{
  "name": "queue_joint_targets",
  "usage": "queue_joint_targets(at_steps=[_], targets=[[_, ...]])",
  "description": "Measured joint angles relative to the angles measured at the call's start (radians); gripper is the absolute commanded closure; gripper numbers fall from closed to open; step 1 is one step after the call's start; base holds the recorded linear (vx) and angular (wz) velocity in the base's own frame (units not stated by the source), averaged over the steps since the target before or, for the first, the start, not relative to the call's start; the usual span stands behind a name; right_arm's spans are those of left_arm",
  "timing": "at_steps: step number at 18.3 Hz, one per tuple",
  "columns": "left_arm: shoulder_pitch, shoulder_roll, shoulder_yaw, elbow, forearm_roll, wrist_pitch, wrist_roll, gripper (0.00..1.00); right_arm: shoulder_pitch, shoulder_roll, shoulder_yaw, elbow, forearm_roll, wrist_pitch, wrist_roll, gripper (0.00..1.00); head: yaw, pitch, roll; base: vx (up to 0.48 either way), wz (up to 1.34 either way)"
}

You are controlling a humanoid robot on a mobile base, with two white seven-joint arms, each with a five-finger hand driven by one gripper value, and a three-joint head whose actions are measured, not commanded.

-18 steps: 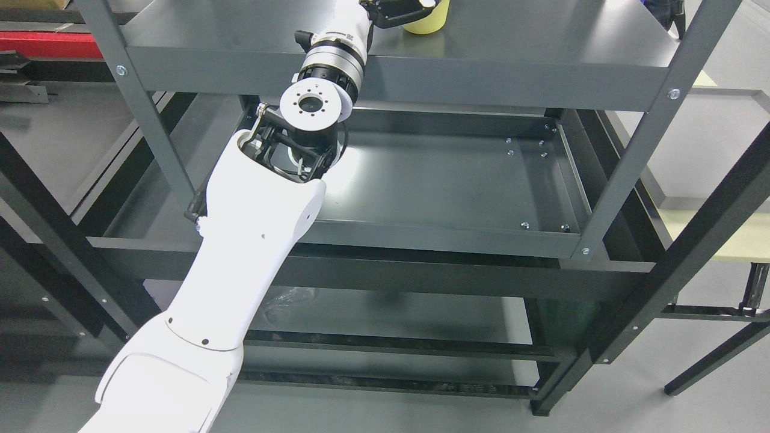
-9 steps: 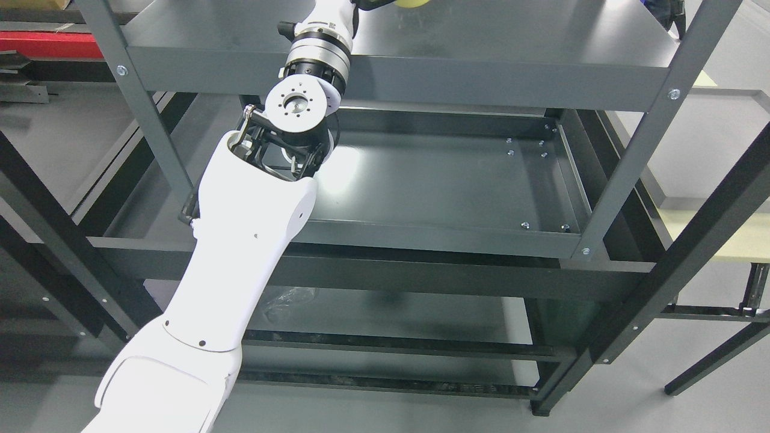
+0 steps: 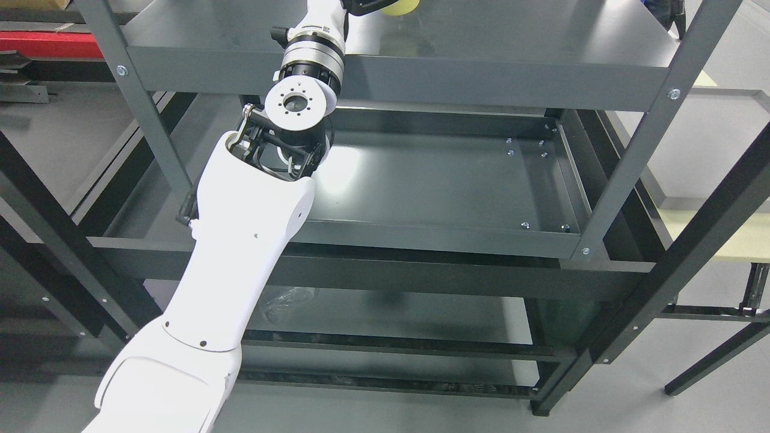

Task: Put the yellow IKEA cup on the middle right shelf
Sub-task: 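Lower the cup onto the shelf and open the left hand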

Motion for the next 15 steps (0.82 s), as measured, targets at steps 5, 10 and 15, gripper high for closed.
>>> queue_joint_targets(at_steps=[5,10,15], targets=[[0.0,0.0,-0.001,0.006,-0.007,0.006,0.0,0.01,0.0,0.0,0.0,0.0,0.0,0.0,0.0,0.01,0.0,0.0,0.0,0.0,0.0],[0.0,0.0,-0.003,0.01,0.002,0.008,-0.017,0.01,0.0,0.0,0.0,0.0,0.0,0.0,0.0,0.01,0.0,0.0,0.0,0.0,0.0],[-0.001,0.0,-0.005,0.013,0.016,0.006,-0.026,0.01,0.0,0.0,0.0,0.0,0.0,0.0,0.0,0.01,0.0,0.0,0.0,0.0,0.0]])
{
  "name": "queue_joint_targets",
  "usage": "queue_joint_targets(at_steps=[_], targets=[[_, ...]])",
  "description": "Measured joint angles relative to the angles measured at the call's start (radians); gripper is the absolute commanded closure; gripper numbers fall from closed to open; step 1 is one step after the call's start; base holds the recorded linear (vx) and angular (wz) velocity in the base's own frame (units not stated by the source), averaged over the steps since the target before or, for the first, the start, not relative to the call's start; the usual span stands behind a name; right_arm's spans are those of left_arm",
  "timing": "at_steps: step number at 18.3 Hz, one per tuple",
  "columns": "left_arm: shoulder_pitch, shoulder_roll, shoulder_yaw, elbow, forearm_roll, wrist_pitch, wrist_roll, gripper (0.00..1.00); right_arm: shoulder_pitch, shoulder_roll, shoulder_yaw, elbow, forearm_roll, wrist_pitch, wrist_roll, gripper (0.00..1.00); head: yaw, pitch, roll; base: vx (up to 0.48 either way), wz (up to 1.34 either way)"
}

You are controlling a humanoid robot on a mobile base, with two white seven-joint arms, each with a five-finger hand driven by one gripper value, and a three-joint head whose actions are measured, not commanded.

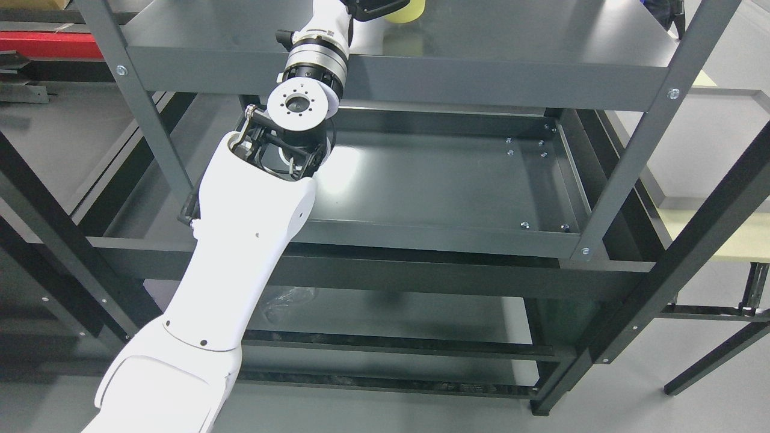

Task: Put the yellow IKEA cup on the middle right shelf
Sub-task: 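Lower the cup onto the shelf and open the left hand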

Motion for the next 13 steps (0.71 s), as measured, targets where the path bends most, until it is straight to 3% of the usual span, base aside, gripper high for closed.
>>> queue_joint_targets(at_steps=[13], targets=[[0.0,0.0,-0.002,0.002,0.016,-0.016,-0.001,0.01,0.0,0.0,0.0,0.0,0.0,0.0,0.0,0.01,0.0,0.0,0.0,0.0,0.0]])
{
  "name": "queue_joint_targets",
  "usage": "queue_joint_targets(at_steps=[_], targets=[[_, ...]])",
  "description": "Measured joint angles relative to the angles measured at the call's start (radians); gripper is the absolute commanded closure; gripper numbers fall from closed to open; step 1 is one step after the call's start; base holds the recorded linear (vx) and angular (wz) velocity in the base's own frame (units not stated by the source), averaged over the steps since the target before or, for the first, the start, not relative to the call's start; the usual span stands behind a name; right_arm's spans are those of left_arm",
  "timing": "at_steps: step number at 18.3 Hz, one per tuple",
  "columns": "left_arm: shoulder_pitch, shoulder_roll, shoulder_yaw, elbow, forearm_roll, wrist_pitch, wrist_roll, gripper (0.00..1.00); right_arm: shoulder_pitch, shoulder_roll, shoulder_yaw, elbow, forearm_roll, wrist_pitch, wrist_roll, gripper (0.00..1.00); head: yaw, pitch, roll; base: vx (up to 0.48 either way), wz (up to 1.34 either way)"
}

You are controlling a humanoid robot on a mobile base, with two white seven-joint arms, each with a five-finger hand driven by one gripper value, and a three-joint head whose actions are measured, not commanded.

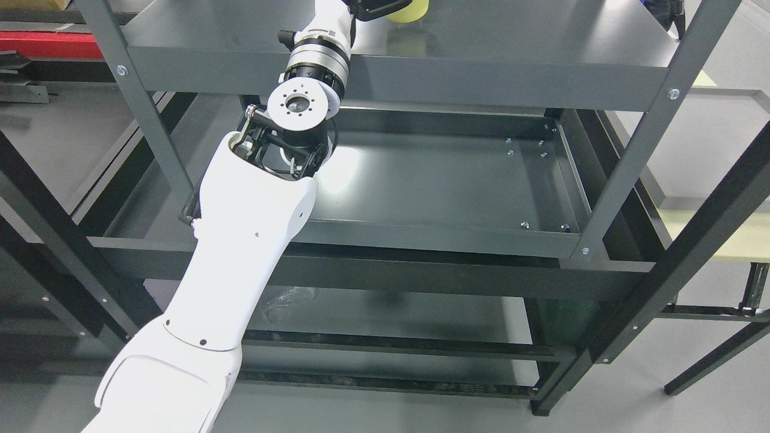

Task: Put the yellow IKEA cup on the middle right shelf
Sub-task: 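Lower the cup onto the shelf and open the left hand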

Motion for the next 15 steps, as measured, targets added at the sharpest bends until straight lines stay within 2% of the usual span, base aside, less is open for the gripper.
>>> queue_joint_targets(at_steps=[3,5,7,8,10,12,15], targets=[[0.001,0.0,0.0,0.0,0.001,-0.005,0.0,0.01,0.0,0.0,0.0,0.0,0.0,0.0,0.0,0.01,0.0,0.0,0.0,0.0,0.0],[0.001,0.0,0.0,0.001,0.001,-0.006,0.0,0.08,0.0,0.0,0.0,0.0,0.0,0.0,0.0,0.01,0.0,0.0,0.0,0.0,0.0],[0.002,0.0,-0.001,0.001,0.001,-0.007,0.0,0.26,0.0,0.0,0.0,0.0,0.0,0.0,0.0,0.01,0.0,0.0,0.0,0.0,0.0],[0.003,0.0,-0.001,0.001,0.001,-0.007,0.0,0.41,0.0,0.0,0.0,0.0,0.0,0.0,0.0,0.01,0.0,0.0,0.0,0.0,0.0],[0.005,0.0,0.0,0.001,0.001,-0.008,-0.001,0.66,0.0,0.0,0.0,0.0,0.0,0.0,0.0,0.01,0.0,0.0,0.0,0.0,0.0],[0.006,0.0,0.0,0.0,0.002,-0.016,-0.001,1.0,0.0,0.0,0.0,0.0,0.0,0.0,0.0,0.01,0.0,0.0,0.0,0.0,0.0],[0.009,0.0,0.001,0.0,0.002,-0.104,0.003,1.0,0.0,0.0,0.0,0.0,0.0,0.0,0.0,0.01,0.0,0.0,0.0,0.0,0.0]])
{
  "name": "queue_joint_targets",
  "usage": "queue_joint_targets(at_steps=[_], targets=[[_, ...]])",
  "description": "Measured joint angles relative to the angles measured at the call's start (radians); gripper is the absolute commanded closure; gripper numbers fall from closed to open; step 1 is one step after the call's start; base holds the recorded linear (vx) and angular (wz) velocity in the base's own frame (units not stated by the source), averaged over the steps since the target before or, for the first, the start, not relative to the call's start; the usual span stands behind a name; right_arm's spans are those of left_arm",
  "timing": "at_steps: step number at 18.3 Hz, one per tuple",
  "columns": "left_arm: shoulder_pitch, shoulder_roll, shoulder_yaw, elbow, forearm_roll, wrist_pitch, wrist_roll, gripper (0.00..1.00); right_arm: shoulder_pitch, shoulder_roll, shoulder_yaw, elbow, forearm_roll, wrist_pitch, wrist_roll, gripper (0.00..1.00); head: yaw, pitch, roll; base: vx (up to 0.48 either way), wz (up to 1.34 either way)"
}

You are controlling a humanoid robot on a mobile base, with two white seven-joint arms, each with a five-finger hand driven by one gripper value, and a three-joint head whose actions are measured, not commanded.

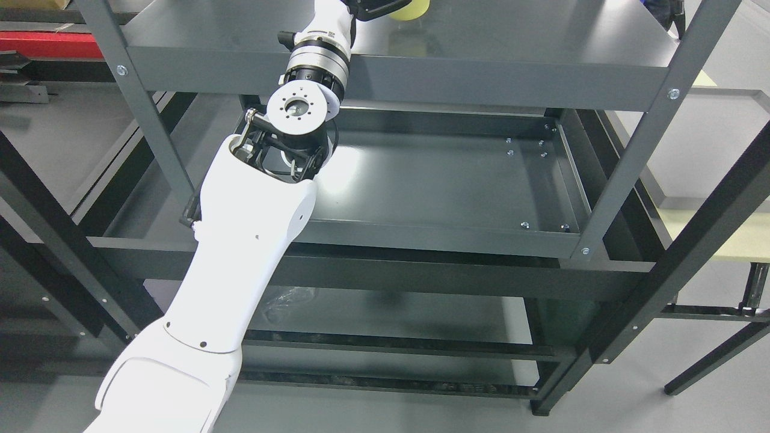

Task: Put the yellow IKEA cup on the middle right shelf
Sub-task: 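Lower the cup onto the shelf and open the left hand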

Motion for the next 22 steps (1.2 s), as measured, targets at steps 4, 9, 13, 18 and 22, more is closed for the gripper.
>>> queue_joint_targets(at_steps=[4,9,13,18,22], targets=[[0.002,0.0,0.0,0.002,0.0,-0.056,0.003,0.4,0.0,0.0,0.0,0.0,0.0,0.0,0.0,0.01,0.0,0.0,0.0,0.0,0.0],[0.003,0.0,-0.007,0.015,-0.002,0.008,-0.001,0.01,0.0,0.0,0.0,0.0,0.0,0.0,0.0,0.01,0.0,0.0,0.0,0.0,0.0],[0.006,0.0,-0.008,0.024,-0.002,0.032,-0.001,0.01,0.0,0.0,0.0,0.0,0.0,0.0,0.0,0.01,0.0,0.0,0.0,0.0,0.0],[0.007,0.0,-0.008,0.029,-0.001,0.038,-0.001,0.01,0.0,0.0,0.0,0.0,0.0,0.0,0.0,0.01,0.0,0.0,0.0,0.0,0.0],[0.009,0.0,-0.007,0.024,-0.001,0.042,-0.001,0.01,0.0,0.0,0.0,0.0,0.0,0.0,0.0,0.01,0.0,0.0,0.0,0.0,0.0]])
